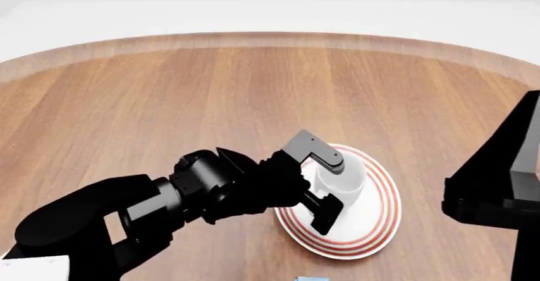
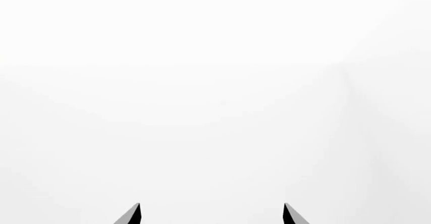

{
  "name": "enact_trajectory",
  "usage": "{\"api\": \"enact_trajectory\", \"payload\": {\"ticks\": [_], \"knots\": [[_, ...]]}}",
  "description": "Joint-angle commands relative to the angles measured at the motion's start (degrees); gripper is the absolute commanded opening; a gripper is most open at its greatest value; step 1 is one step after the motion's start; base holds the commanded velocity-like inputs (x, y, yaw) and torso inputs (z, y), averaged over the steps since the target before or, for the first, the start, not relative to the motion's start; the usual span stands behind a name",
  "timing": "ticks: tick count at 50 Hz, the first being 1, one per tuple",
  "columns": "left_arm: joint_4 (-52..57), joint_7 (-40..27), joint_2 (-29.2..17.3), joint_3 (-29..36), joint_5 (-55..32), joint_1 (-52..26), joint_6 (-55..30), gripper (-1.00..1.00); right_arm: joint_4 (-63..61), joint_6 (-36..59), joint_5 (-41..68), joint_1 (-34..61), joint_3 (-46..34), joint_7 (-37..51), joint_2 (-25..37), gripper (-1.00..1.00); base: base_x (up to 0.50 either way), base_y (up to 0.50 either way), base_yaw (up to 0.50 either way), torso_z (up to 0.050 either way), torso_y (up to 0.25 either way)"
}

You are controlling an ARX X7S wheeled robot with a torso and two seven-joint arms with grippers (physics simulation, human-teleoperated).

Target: Pick up the white mug and put it on the plate, and put the chocolate pudding to the right of the plate.

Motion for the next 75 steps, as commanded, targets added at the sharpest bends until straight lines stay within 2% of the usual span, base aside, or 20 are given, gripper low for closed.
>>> {"api": "enact_trajectory", "payload": {"ticks": [1, 10, 30, 41, 59, 75], "knots": [[6.2, -2.1, -2.7, -1.7, 0.2, -0.9, -1.7, 1.0, -0.6, 0.6, -1.4, 0.4, 0.6, -1.2, -0.9, 1.0, 0.0, 0.0, 0.0, 0.0, 0.0], [19.6, -7.2, -8.2, -3.1, -2.2, -2.6, -3.3, 1.0, -0.8, 0.4, -1.9, 0.1, 0.1, -1.2, -1.0, 1.0, 0.0, 0.0, 0.0, 0.0, 0.0], [41.9, -14.8, -19.1, -7.2, -5.6, -7.1, -4.0, 1.0, -0.7, 0.5, -2.7, -0.2, -0.9, -1.1, -0.9, 1.0, 0.0, 0.0, 0.0, 0.0, 0.0], [49.9, -17.0, -24.1, -8.9, -6.0, -8.3, -3.4, 1.0, -0.3, 0.2, -2.9, -0.1, -1.3, -1.1, -0.8, 1.0, 0.0, 0.0, 0.0, 0.0, 0.0], [67.9, -21.8, -35.5, -14.9, -8.5, -13.2, -1.5, 1.0, -0.6, 0.5, -3.5, -0.3, -2.3, -1.0, -0.7, 1.0, 0.0, 0.0, 0.0, 0.0, 0.0], [73.4, -21.9, -44.9, -20.2, -11.6, -15.1, 2.1, 1.0, -0.7, 0.8, -3.8, -0.2, -3.0, -0.9, -0.6, 1.0, 0.0, 0.0, 0.0, 0.0, 0.0]]}}
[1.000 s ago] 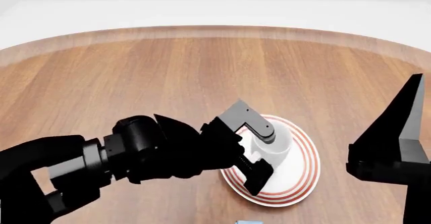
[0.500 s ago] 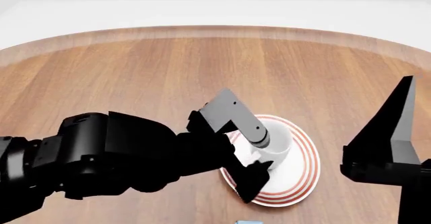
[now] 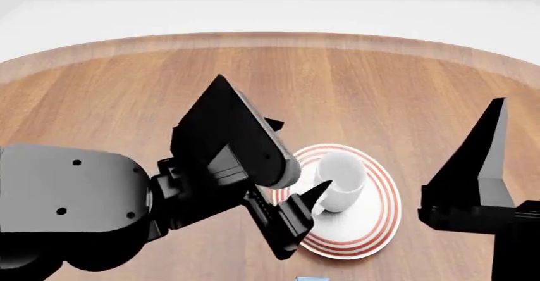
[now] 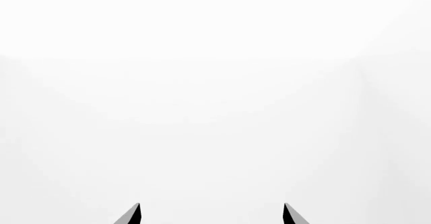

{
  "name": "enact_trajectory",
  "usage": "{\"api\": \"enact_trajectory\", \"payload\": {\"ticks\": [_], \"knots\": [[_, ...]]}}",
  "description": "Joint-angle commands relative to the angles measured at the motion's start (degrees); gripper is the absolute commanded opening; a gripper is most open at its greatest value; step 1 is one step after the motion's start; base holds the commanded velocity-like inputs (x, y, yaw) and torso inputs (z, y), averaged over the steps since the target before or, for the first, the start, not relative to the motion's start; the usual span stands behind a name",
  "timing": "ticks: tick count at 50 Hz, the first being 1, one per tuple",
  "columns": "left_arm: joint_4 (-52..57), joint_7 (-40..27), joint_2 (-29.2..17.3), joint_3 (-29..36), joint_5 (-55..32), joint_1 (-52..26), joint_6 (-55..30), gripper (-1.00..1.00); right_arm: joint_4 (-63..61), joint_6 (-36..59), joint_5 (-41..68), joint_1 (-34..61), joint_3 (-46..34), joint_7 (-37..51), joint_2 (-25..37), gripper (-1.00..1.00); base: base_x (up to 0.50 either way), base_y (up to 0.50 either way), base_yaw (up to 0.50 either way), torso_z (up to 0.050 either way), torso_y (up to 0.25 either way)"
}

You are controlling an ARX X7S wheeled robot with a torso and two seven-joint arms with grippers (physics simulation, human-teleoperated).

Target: Pick up the white mug and put it on the plate, and put the chocolate pudding to the right of the plate.

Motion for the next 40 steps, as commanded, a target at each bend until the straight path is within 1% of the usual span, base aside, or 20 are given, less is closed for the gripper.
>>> {"api": "enact_trajectory", "payload": {"ticks": [1, 10, 15, 18, 19, 20, 21, 23, 24, 25, 28, 31, 34, 35, 38, 40], "knots": [[5.2, 0.7, -5.8, -5.6, -1.3, -1.8, 2.8, 1.0, -0.5, 0.4, -1.1, 0.1, 0.8, -1.3, -0.9, 1.0, 0.0, 0.0, 0.0, 0.0, 0.0], [6.6, 0.1, -11.3, -8.7, -0.2, -0.9, 6.8, 1.0, -0.7, 0.5, -1.2, 0.0, 0.7, -1.1, -0.8, 1.0, 0.0, 0.0, 0.0, 0.0, 0.0], [8.3, -3.0, -15.5, -9.8, 3.8, 1.0, 9.4, 1.0, -0.7, 0.6, -1.2, 0.0, 0.6, -1.1, -0.7, 1.0, 0.0, 0.0, 0.0, 0.0, 0.0], [8.5, -2.9, -16.7, -10.5, 2.8, 1.4, 10.8, 1.0, -0.7, 0.6, -1.2, 0.0, 0.6, -1.0, -0.7, 1.0, 0.0, 0.0, 0.0, 0.0, 0.0], [8.6, -5.9, -17.1, -10.7, 5.3, 1.9, 11.4, 1.0, -0.8, 0.6, -1.2, 0.0, 0.6, -1.0, -0.7, 1.0, 0.0, 0.0, 0.0, 0.0, 0.0], [8.7, -6.3, -17.4, -10.9, 5.7, 2.0, 11.7, 1.0, -0.8, 0.6, -1.2, 0.0, 0.6, -0.9, -0.6, 1.0, 0.0, 0.0, 0.0, 0.0, 0.0], [9.4, -6.3, -18.8, -11.6, 6.6, 3.1, 14.0, 1.0, -0.8, 0.6, -1.2, 0.0, 0.7, -0.9, -0.6, 1.0, 0.0, 0.0, 0.0, 0.0, 0.0], [9.3, -7.5, -19.3, -11.7, 8.1, 3.8, 14.7, 1.0, -0.7, 0.5, -1.1, 0.0, 0.7, -0.9, -0.6, 1.0, 0.0, 0.0, 0.0, 0.0, 0.0], [8.9, -9.1, -19.6, -12.0, 8.7, 4.4, 15.8, 1.0, -0.7, 0.5, -1.2, 0.0, 0.7, -0.9, -0.6, 1.0, 0.0, 0.0, 0.0, 0.0, 0.0], [8.7, -11.3, -19.5, -11.8, 11.1, 4.5, 15.2, 1.0, -0.8, 0.5, -1.1, 0.0, 0.8, -0.8, -0.5, 1.0, 0.0, 0.0, 0.0, 0.0, 0.0], [7.3, -13.6, -19.4, -12.0, 12.1, 5.6, 16.6, 1.0, -0.8, 0.5, -1.1, 0.0, 0.8, -0.8, -0.5, 1.0, 0.0, 0.0, 0.0, 0.0, 0.0], [5.8, -17.7, -19.1, -11.7, 16.1, 7.0, 17.3, 1.0, -0.6, 0.4, -1.3, 0.0, 0.7, -0.8, -0.5, 1.0, 0.0, 0.0, 0.0, 0.0, 0.0], [4.8, -19.0, -19.1, -12.4, 16.2, 8.5, 20.1, 1.0, -0.7, 0.5, -1.3, 0.0, 0.6, -0.8, -0.5, 1.0, 0.0, 0.0, 0.0, 0.0, 0.0], [4.7, -18.4, -19.4, -12.8, 17.0, 9.6, 22.3, 1.0, -0.7, 0.5, -1.4, 0.0, 0.5, -0.7, -0.5, 1.0, 0.0, 0.0, 0.0, 0.0, 0.0], [4.3, -19.8, -19.8, -13.1, 16.9, 10.0, 23.0, 1.0, -0.7, 0.5, -1.4, -0.1, 0.6, -0.7, -0.4, 1.0, 0.0, 0.0, 0.0, 0.0, 0.0], [4.2, -21.8, -19.7, -12.7, 18.8, 9.8, 21.6, 1.0, -0.8, 0.4, -1.4, -0.2, 0.6, -0.7, -0.4, 1.0, 0.0, 0.0, 0.0, 0.0, 0.0]]}}
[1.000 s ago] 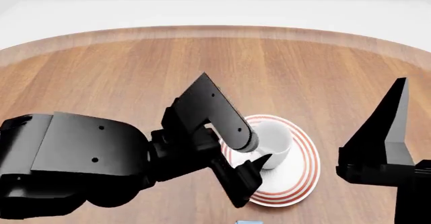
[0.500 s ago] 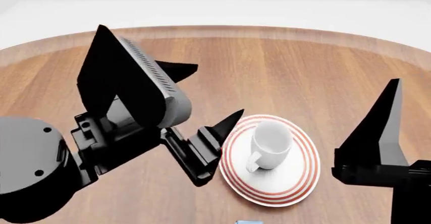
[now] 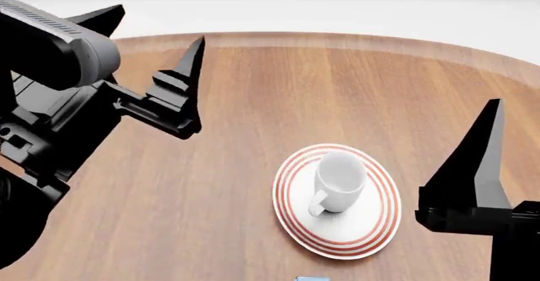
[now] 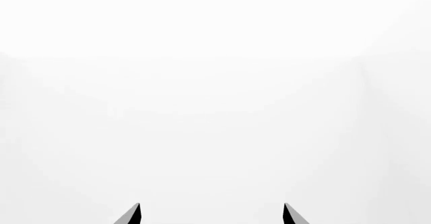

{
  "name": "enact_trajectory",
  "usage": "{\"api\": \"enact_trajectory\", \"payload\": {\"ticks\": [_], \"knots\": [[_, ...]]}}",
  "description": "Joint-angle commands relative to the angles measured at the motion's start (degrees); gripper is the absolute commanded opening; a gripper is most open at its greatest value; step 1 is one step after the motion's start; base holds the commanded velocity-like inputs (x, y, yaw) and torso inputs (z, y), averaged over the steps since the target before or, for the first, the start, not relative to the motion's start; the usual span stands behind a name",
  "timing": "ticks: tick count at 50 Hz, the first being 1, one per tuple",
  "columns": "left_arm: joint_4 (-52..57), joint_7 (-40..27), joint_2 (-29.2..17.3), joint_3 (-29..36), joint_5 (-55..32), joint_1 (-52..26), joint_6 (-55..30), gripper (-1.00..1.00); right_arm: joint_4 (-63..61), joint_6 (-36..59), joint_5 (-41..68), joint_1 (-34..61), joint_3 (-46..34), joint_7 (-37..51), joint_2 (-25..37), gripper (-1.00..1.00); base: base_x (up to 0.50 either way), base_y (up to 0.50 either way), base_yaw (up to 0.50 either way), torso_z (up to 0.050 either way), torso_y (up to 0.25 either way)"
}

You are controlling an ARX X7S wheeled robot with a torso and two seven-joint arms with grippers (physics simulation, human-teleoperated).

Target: Pick up the white mug and put it on the plate, and put the chocolate pudding to the right of the plate.

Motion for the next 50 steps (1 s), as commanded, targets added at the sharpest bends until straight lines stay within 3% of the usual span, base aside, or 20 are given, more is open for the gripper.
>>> {"api": "enact_trajectory", "payload": {"ticks": [1, 27, 32, 34, 43, 45, 47, 50], "knots": [[-1.9, -6.8, -0.1, -1.8, 7.6, 2.8, 2.4, 1.0, -0.3, 0.1, -1.0, -0.1, 1.2, -1.2, -0.9, 1.0, 0.0, 0.0, 0.0, 0.0, 0.0], [-1.8, -9.3, 1.2, -1.3, 12.3, 3.5, 1.5, 1.0, -3.7, 3.3, -2.4, -0.2, -1.2, -0.6, -0.6, 1.0, 0.0, 0.0, 0.0, 0.0, 0.0], [-1.8, -9.2, 1.4, -1.4, 12.2, 3.3, 1.3, 1.0, -6.1, 16.4, 7.1, 0.4, -4.1, 2.2, -0.4, 1.0, 0.0, 0.0, 0.0, 0.0, 0.0], [-1.9, -9.0, 1.5, -1.4, 12.4, 3.5, 1.4, 1.0, -5.7, 23.7, 15.9, 1.4, -3.6, 5.2, 0.0, 1.0, 0.0, 0.0, 0.0, 0.0, 0.0], [-2.1, -8.8, 1.3, -1.5, 12.0, 3.7, 1.4, 1.0, -13.0, 37.0, 16.6, 1.1, -7.7, 11.8, 3.3, 1.0, 0.0, 0.0, 0.0, 0.0, 0.0], [-2.0, -8.8, 1.4, -1.4, 12.0, 3.5, 1.0, 1.0, -14.7, 40.2, 18.8, 1.6, -10.0, 15.2, 5.6, 1.0, 0.0, 0.0, 0.0, 0.0, 0.0], [-1.7, -8.8, 1.3, -1.4, 11.8, 3.3, 0.7, 1.0, -14.8, 37.5, 26.3, 3.9, -16.4, 24.8, 13.1, 1.0, 0.0, 0.0, 0.0, 0.0, 0.0], [-1.5, -8.8, 1.3, -1.5, 11.6, 3.1, 0.4, 1.0, -14.8, 28.1, 29.5, 12.9, -33.4, 38.1, 25.3, 1.0, 0.0, 0.0, 0.0, 0.0, 0.0]]}}
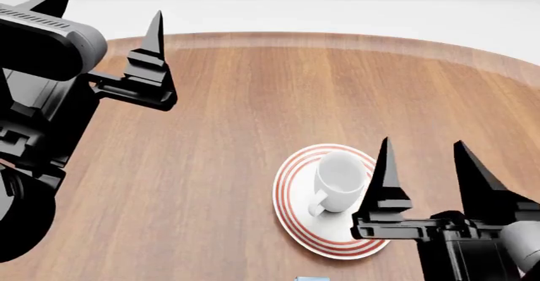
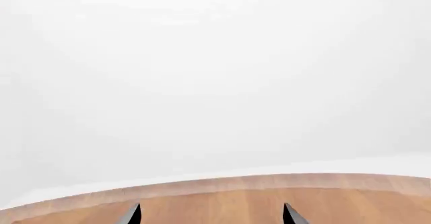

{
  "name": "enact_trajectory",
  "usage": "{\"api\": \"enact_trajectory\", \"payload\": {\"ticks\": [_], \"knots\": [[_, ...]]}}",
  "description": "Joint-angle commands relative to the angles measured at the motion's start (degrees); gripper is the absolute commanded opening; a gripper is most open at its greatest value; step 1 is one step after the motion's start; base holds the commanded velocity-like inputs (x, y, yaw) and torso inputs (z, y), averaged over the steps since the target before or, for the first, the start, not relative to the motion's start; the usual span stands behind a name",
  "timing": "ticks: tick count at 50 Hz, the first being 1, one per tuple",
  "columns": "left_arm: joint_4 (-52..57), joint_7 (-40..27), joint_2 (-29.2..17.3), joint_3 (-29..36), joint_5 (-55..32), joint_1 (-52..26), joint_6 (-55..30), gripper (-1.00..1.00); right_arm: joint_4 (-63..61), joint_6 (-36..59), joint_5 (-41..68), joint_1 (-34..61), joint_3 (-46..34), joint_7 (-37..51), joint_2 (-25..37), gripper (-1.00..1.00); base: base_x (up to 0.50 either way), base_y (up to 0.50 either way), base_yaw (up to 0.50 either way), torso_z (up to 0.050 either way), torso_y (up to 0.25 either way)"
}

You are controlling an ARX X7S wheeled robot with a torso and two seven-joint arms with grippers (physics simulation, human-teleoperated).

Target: Pick up the white mug and put it on the plate, and put the chocolate pudding to the right of the plate.

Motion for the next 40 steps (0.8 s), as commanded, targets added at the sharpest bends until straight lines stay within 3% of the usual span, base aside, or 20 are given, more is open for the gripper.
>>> {"api": "enact_trajectory", "payload": {"ticks": [1, 7, 12, 16, 19, 24, 31, 40], "knots": [[0.4, 1.3, 0.9, -1.2, 0.8, -0.4, -1.3, 1.0, -4.6, -2.5, 11.9, 14.9, -28.2, 26.8, 21.2, 1.0, 0.0, 0.0, 0.0, 0.0, 0.0], [0.0, 1.6, 1.3, -1.2, 0.8, 0.0, -1.0, 1.0, -4.6, -8.9, 18.5, 32.9, -52.2, 37.5, 27.6, 1.0, 0.0, 0.0, 0.0, 0.0, 0.0], [0.2, 1.7, 1.2, -1.2, 0.7, 0.0, -1.0, 1.0, -4.6, -17.8, 22.3, 54.5, -78.8, 44.8, 28.5, 1.0, 0.0, 0.0, 0.0, 0.0, 0.0], [0.3, 1.9, 0.8, -1.5, 0.3, -0.3, -1.2, 1.0, -4.6, -28.7, 20.2, 77.0, -107.7, 53.1, 24.5, 1.0, 0.0, 0.0, 0.0, 0.0, 0.0], [0.3, 2.0, 0.9, -1.2, 0.9, 0.1, -1.2, 1.0, -4.6, -30.8, 21.6, 79.4, -111.0, 53.2, 24.7, 1.0, 0.0, 0.0, 0.0, 0.0, 0.0], [0.2, 2.0, 1.0, -1.0, 1.1, 0.3, -1.5, 1.0, -4.6, -29.9, 25.1, 79.5, -109.6, 53.2, 24.8, 1.0, 0.0, 0.0, 0.0, 0.0, 0.0], [0.4, 2.0, 1.1, -1.0, 1.2, 0.1, -2.0, 1.0, -4.6, -33.9, 29.6, 87.5, -114.7, 53.2, 23.9, 1.0, 0.0, 0.0, 0.0, 0.0, 0.0], [0.1, 2.1, 1.3, -0.8, 1.3, 0.7, -1.9, 1.0, -4.6, -34.3, 34.0, 90.9, -116.1, 53.2, 20.2, 1.0, 0.0, 0.0, 0.0, 0.0, 0.0]]}}
